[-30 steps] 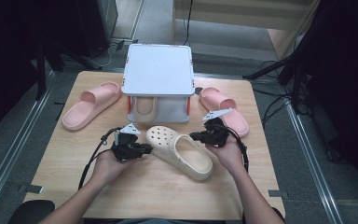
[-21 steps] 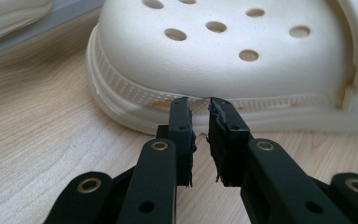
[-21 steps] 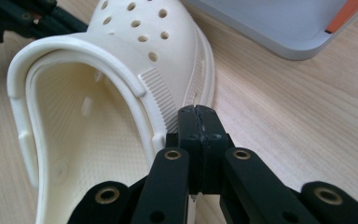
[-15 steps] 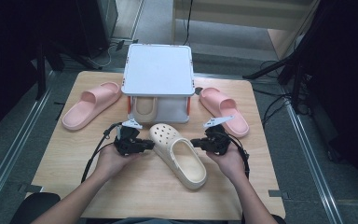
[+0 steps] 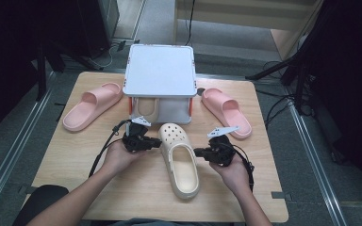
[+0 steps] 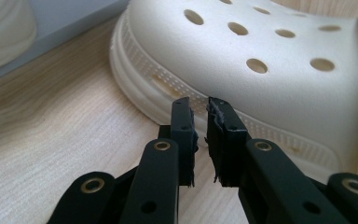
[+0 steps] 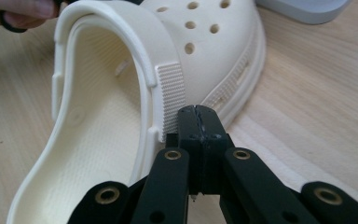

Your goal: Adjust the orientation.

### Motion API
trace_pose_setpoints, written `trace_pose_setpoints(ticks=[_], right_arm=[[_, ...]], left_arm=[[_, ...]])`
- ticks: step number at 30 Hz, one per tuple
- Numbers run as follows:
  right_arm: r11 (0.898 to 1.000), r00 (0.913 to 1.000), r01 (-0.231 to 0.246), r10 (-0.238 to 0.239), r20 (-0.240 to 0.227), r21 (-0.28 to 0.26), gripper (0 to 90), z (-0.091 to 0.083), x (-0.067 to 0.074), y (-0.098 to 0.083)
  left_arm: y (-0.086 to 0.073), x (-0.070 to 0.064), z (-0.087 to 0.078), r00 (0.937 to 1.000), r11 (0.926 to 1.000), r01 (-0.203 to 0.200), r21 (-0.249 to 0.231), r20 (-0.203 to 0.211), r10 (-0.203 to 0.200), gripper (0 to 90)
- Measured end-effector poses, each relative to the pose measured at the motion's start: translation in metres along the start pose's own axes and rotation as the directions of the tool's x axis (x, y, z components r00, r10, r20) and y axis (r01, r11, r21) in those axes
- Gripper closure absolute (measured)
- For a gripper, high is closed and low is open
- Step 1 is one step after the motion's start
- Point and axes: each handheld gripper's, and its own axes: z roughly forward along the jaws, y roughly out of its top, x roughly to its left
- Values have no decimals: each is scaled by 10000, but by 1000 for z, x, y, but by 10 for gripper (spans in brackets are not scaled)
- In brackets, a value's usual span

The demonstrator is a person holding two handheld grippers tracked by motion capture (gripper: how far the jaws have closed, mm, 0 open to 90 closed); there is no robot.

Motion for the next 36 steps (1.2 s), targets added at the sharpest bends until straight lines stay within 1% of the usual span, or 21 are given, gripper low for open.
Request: trace_pose_setpoints(ticks=[2,4,6,8,9,10,12,13,14,16,18,20,21,22,24,27,28,29,32,36], right_arm=[[10000,10000,21,-21,4,-52,900,1,4,-1],[9999,9998,81,-79,167,-108,900,1,8,-1],[10000,9999,33,-32,141,-89,900,2,11,-1],[10000,10000,12,-12,54,19,900,2,13,-2],[9999,10000,61,-62,27,105,898,4,13,-2],[9998,9999,90,-92,80,193,895,5,14,-3],[9999,9999,51,-52,116,136,879,4,13,-2],[10000,10000,-2,2,78,60,876,3,11,-2],[10000,9999,-79,80,142,-57,875,0,10,-1],[9995,9997,-89,96,205,-315,872,-5,8,0],[9980,9996,-191,204,205,-602,854,-13,8,1],[9957,9994,-195,220,271,-910,828,-22,9,3],[9946,9994,-182,210,264,-1021,807,-26,11,4],[9929,9994,-244,269,201,-1163,790,-30,13,5],[9907,9994,-340,353,71,-1321,754,-34,18,6],[9898,9992,-394,378,-141,-1370,654,-32,28,7],[9905,9994,-350,337,-123,-1333,624,-30,32,7],[9909,9995,-328,326,-38,-1302,612,-27,34,6],[9924,9985,-526,507,-199,-1114,575,-18,34,6],[9950,9981,-608,611,23,-796,549,-7,32,6]], left_arm=[[2,0,1,10000,10000,31,32,-25,-30,803],[3,0,2,10000,10000,44,40,2,-44,804],[4,0,4,9999,10000,37,-28,114,-36,802],[4,0,6,9998,10000,8,6,208,-8,798],[5,0,7,9997,10000,-82,49,240,81,786],[5,-1,7,9996,9998,-197,68,180,196,787],[6,1,6,9997,9998,-177,108,163,176,778],[7,2,4,9999,9999,-106,82,125,105,776],[7,3,2,9999,10000,-46,48,109,46,775],[10,4,-5,9999,10000,-64,-54,84,65,775],[13,5,-14,9998,9996,75,-285,174,-70,775],[17,6,-23,9998,9990,42,-437,178,-35,775],[18,5,-28,9998,9984,64,-567,178,-54,776],[20,6,-33,9998,9982,66,-595,210,-54,776],[23,5,-43,9999,9979,-34,-640,102,40,775],[30,3,-59,9997,9977,-231,-645,52,235,769],[33,3,-64,9995,9968,-286,-749,78,293,769],[36,3,-70,9995,9960,-315,-836,36,319,769],[44,7,-85,9994,9954,-353,-886,-5,354,769],[54,15,-104,9998,9943,-188,-1053,-84,180,768]])
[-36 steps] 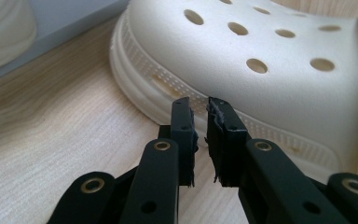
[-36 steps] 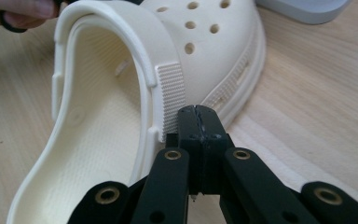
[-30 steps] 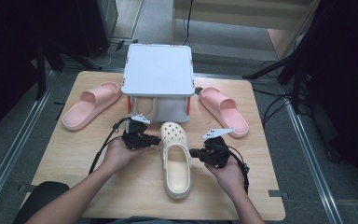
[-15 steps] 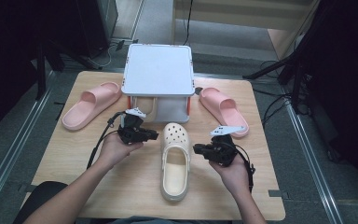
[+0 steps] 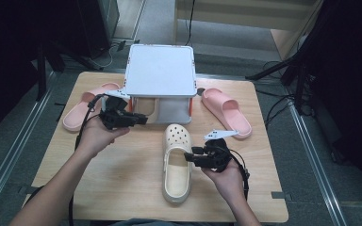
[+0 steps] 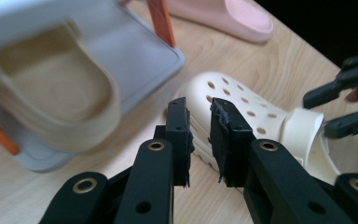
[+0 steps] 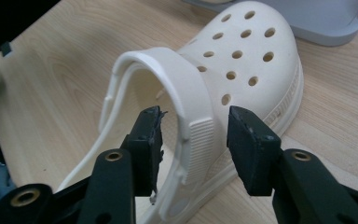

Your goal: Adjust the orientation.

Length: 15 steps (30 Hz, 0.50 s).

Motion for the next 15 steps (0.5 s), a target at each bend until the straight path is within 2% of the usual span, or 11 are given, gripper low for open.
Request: trace_pose_setpoints(ticks=[6,15], right_arm=[[9990,9997,148,-156,192,413,557,12,-4,2],[9985,9996,212,-221,166,504,506,20,-7,4]], left_arm=[[18,10,-16,9999,9996,118,-247,-96,-120,764],[45,29,-21,9988,9992,249,-304,-414,-261,763]])
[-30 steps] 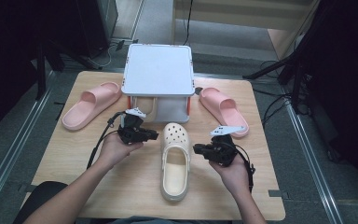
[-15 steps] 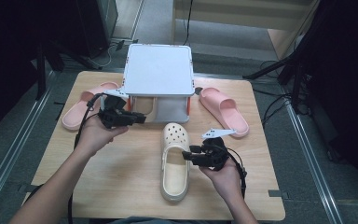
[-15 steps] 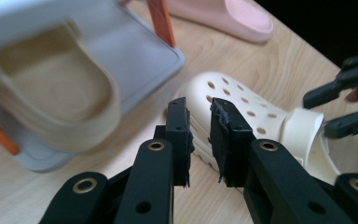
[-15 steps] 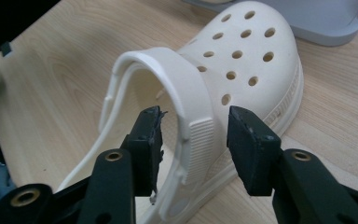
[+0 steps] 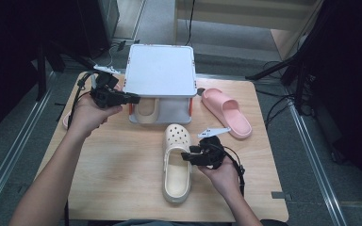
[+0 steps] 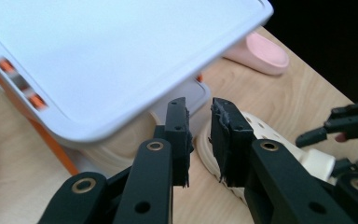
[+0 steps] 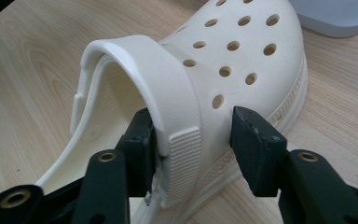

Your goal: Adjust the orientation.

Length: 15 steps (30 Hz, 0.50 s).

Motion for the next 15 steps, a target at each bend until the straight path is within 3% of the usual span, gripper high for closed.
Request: trace_pose_setpoints(ticks=[5,8,15], right_arm=[[10000,10000,37,-38,86,77,483,2,1,0],[9999,9997,86,-88,217,110,479,3,2,-1],[10000,9993,-44,45,375,-21,491,3,3,-3]], left_arm=[[13,8,2,9996,9998,-51,-217,-297,44,763],[18,12,6,9986,9999,-143,-97,-518,138,765],[17,22,9,9937,9999,-84,92,-1119,94,787]])
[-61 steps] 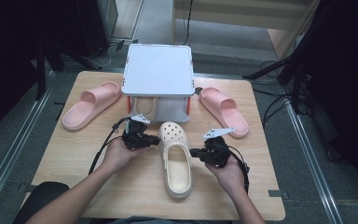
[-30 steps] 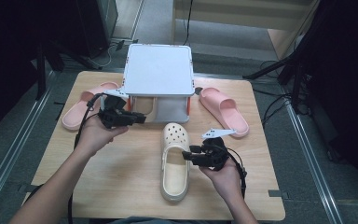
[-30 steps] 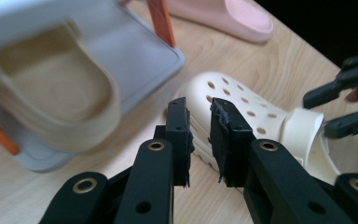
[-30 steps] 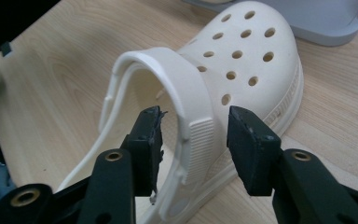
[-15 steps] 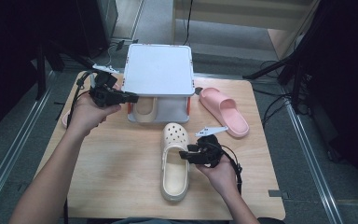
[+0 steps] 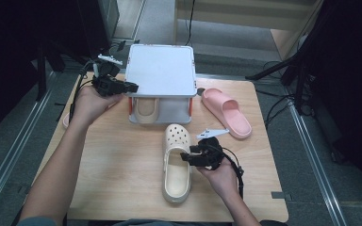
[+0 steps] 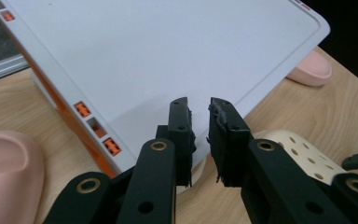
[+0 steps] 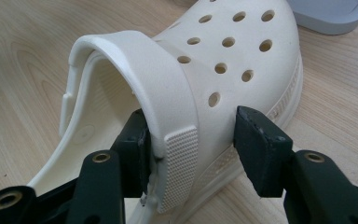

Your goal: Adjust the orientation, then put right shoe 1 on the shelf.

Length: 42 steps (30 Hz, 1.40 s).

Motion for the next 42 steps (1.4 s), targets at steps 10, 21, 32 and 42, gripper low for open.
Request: trace_pose_setpoints(ticks=[10,21,32,42], right_arm=[[9998,9992,-96,104,388,-192,588,-1,5,0],[9989,9949,14,34,1006,-476,728,-7,11,4],[9937,9923,-482,592,1088,-1010,774,-15,-3,17],[9884,9828,-297,561,1760,-1491,773,-15,-15,52]], left_arm=[[-4,2,3,9993,9997,-27,-251,-366,18,803],[-7,1,3,9995,9992,-25,-388,-306,14,803],[-8,-1,3,9996,9990,-97,-439,-273,85,802],[-8,-1,4,9996,9990,-130,-434,-247,120,802]])
